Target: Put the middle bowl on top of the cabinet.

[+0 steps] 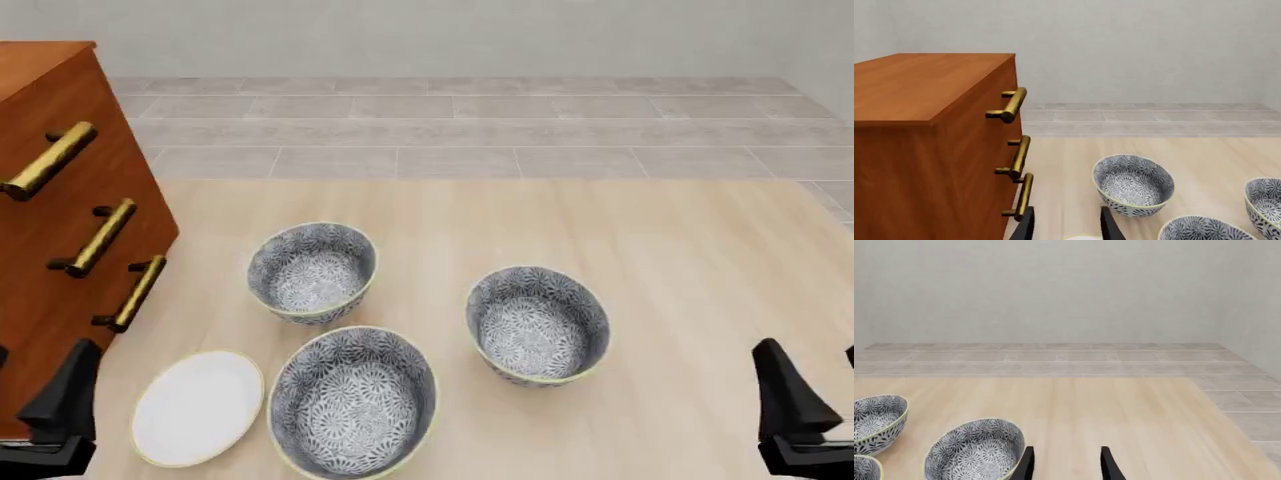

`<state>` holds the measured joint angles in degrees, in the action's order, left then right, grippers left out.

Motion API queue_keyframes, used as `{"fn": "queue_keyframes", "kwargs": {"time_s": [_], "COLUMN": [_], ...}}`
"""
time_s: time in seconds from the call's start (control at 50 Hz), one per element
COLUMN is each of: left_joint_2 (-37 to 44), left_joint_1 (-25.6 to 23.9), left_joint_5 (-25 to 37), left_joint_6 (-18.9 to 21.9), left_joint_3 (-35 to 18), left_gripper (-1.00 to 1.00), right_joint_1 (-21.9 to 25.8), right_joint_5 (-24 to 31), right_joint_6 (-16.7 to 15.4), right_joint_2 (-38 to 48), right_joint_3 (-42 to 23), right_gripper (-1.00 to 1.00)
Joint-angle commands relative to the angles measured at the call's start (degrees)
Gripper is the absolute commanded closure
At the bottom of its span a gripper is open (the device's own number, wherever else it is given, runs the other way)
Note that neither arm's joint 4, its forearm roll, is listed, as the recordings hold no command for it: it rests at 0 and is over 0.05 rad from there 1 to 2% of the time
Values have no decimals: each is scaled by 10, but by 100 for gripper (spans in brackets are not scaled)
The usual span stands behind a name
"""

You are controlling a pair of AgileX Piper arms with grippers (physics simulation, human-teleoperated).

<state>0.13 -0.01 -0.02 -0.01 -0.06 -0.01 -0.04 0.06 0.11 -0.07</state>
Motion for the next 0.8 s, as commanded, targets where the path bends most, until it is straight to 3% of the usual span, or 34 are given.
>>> {"fn": "queue_keyframes", "kwargs": {"time_s": [0.02, 0.44, 0.58, 0.8], "left_joint_2": [2, 9, 41, 157], "left_joint_1": [-1, -7, -40, -80], "left_joint_5": [1, 7, 6, -54], "left_joint_6": [0, 1, 4, 30], "left_joint_3": [-2, -13, -31, -63], "left_gripper": [-100, -100, -100, -100], "right_joint_1": [-2, -5, -5, -11], "right_joint_5": [-2, 0, 1, 3], "right_joint_6": [3, 1, -1, -2], "right_joint_2": [3, 1, 0, 0], "right_joint_3": [-1, -5, -6, -9], "right_gripper": [-100, -100, -100, -100]}}
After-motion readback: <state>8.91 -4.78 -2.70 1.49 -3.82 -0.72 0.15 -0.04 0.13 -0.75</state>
